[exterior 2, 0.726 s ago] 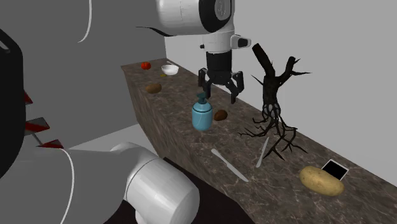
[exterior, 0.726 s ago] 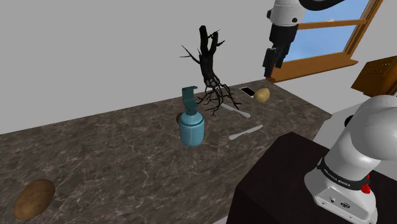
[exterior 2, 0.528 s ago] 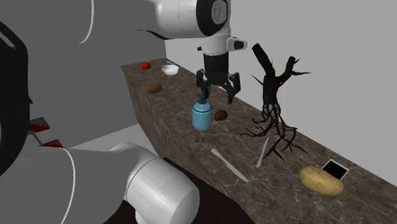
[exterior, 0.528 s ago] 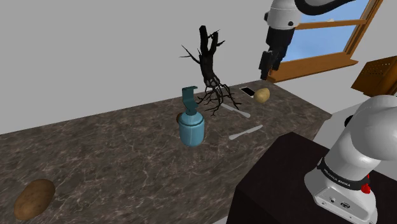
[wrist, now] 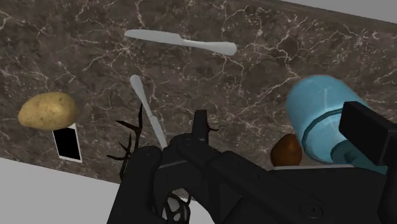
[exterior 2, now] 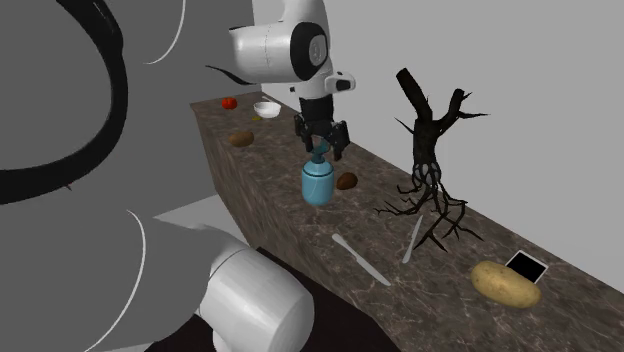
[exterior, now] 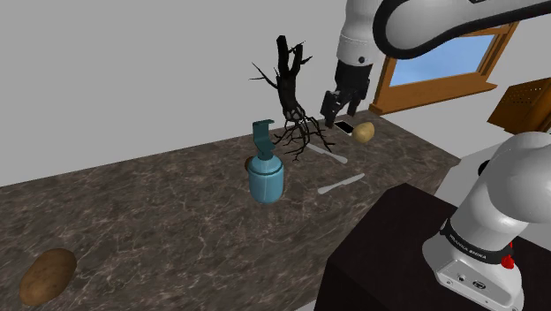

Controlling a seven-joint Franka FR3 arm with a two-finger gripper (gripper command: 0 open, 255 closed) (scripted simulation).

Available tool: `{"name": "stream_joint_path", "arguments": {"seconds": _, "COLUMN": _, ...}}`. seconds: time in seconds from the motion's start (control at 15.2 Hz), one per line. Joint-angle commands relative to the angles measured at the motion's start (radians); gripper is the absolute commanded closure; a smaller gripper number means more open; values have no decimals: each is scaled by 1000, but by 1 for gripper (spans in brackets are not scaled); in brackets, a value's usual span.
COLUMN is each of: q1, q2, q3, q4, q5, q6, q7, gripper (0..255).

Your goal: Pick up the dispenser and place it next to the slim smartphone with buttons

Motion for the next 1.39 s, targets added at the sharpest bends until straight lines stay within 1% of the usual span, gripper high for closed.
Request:
{"name": "stream_joint_path", "arguments": {"seconds": 0.0, "q1": -5, "q2": 57, "q3": 45, "q4": 14, "q5": 6, "q6": 66, "q7": 73, "gripper": 0}}
{"name": "stream_joint_path", "arguments": {"seconds": 0.26, "q1": -26, "q2": 173, "q3": 136, "q4": 57, "q5": -11, "q6": 181, "q7": 221, "gripper": 0}}
{"name": "stream_joint_path", "arguments": {"seconds": 0.46, "q1": -53, "q2": 272, "q3": 206, "q4": 107, "q5": -53, "q6": 256, "q7": 344, "gripper": 0}}
{"name": "stream_joint_path", "arguments": {"seconds": 0.66, "q1": -86, "q2": 382, "q3": 275, "q4": 173, "q5": -130, "q6": 315, "q7": 483, "gripper": 0}}
{"name": "stream_joint_path", "arguments": {"seconds": 0.86, "q1": -116, "q2": 503, "q3": 336, "q4": 256, "q5": -244, "q6": 353, "q7": 639, "gripper": 0}}
{"name": "stream_joint_path", "arguments": {"seconds": 1.32, "q1": -126, "q2": 583, "q3": 340, "q4": 250, "q5": -326, "q6": 421, "q7": 703, "gripper": 0}}
